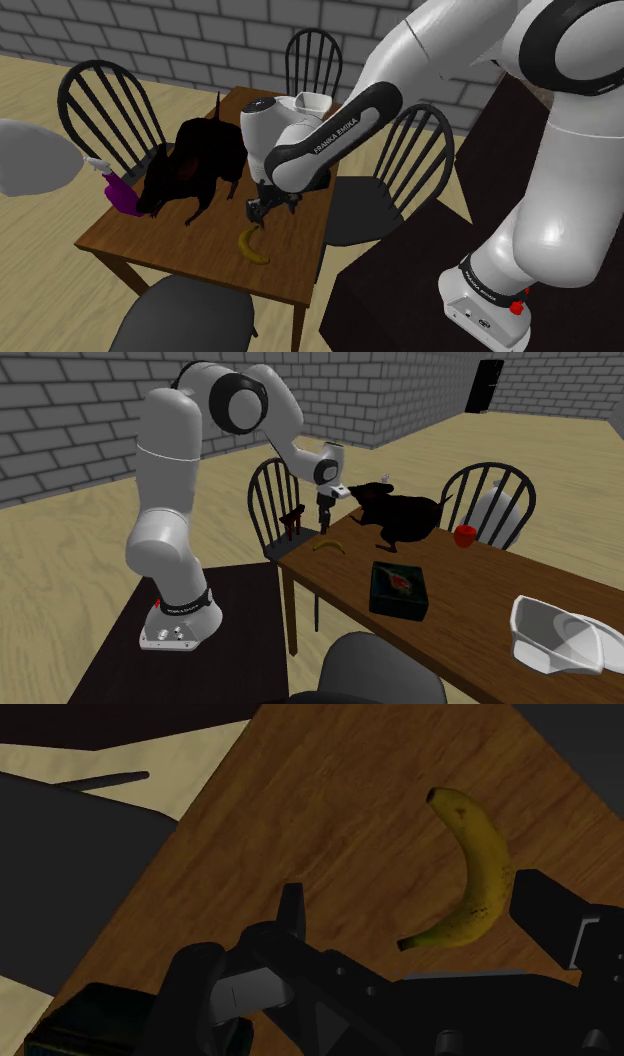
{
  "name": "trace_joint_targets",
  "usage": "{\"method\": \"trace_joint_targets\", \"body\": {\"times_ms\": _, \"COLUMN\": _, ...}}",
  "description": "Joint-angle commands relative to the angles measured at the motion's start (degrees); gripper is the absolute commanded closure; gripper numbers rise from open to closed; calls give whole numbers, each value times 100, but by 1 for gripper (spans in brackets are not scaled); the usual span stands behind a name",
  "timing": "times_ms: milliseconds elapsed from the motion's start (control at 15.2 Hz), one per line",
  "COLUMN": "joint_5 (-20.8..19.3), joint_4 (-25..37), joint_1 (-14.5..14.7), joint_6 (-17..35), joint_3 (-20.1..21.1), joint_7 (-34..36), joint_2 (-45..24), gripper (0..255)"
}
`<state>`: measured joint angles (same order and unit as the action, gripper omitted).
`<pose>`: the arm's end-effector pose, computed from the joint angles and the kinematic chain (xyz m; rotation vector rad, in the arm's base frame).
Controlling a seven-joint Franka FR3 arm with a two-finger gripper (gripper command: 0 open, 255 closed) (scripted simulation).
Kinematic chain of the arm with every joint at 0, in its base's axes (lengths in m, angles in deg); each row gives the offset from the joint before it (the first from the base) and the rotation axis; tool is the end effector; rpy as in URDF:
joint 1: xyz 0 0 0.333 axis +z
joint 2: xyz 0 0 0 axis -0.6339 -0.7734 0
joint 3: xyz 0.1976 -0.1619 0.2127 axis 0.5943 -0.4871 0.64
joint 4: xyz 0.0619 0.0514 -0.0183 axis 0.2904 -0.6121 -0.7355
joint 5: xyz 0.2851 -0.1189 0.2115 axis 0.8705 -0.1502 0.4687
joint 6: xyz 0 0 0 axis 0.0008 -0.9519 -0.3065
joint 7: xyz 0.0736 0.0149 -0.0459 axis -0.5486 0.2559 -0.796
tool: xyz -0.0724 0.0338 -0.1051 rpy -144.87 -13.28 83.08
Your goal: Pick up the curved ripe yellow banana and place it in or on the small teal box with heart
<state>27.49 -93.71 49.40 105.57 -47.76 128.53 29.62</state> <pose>0.4581 0.3171 0.2560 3.0987 -0.1600 -0.1760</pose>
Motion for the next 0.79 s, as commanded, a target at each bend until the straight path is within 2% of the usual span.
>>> {"method": "trace_joint_targets", "body": {"times_ms": 0, "joint_5": -230, "joint_4": 350, "joint_1": 207, "joint_6": 76, "joint_3": -89, "joint_7": 257, "joint_2": -459, "gripper": 0}}
{"method": "trace_joint_targets", "body": {"times_ms": 594, "joint_5": -789, "joint_4": 2573, "joint_1": 1113, "joint_6": -128, "joint_3": -544, "joint_7": 806, "joint_2": -2524, "gripper": 0}}
{"method": "trace_joint_targets", "body": {"times_ms": 726, "joint_5": -811, "joint_4": 2660, "joint_1": 1153, "joint_6": -96, "joint_3": -575, "joint_7": 821, "joint_2": -2641, "gripper": 0}}
